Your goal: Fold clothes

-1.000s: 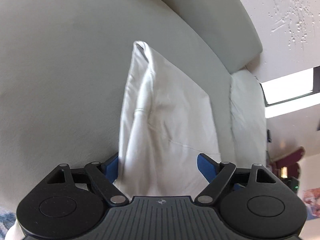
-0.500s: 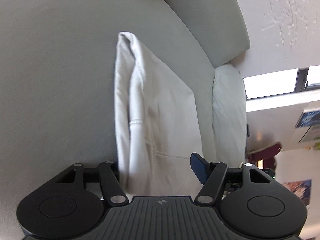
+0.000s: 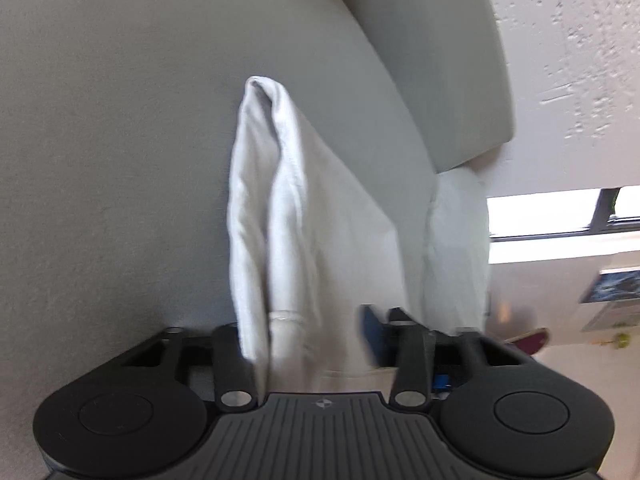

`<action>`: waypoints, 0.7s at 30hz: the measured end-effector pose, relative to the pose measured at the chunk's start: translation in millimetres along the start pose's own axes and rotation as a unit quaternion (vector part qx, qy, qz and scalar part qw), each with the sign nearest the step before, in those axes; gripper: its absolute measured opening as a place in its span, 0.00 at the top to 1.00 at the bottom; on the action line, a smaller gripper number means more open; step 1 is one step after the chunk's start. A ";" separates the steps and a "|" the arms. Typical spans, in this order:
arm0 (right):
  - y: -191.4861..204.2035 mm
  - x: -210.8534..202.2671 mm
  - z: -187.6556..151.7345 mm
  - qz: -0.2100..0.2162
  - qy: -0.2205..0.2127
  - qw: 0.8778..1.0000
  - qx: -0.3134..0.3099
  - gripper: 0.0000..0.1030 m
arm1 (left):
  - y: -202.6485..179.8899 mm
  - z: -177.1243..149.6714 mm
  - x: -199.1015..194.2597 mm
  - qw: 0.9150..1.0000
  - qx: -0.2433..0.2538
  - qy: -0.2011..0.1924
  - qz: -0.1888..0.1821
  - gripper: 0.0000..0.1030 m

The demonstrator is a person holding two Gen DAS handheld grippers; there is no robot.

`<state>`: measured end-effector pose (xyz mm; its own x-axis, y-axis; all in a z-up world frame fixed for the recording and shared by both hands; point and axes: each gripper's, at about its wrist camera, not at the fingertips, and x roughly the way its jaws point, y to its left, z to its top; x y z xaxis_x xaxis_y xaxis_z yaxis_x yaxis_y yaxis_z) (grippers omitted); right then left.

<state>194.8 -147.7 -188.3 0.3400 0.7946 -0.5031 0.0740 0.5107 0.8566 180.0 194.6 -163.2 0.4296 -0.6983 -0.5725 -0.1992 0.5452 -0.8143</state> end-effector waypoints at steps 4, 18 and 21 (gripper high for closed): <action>16.7 0.7 -7.2 -0.054 -0.017 0.998 -0.037 0.92 | -22.7 -12.5 0.9 0.997 0.030 -0.029 0.069 0.87; 170.7 -79.9 -137.3 -0.221 -0.204 0.886 -0.354 0.95 | -174.0 -161.9 -28.2 0.882 0.310 -0.226 0.272 0.91; 182.7 -136.8 -158.3 -0.189 -0.233 0.890 -0.343 0.95 | -199.6 -190.4 -51.6 0.878 0.338 -0.233 0.245 0.91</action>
<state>13.5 -111.1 18.9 0.7758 0.3832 -0.5013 -0.2700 0.9197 0.2852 29.9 33.4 10.7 0.7827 -0.1228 -0.6101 0.0400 0.9882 -0.1475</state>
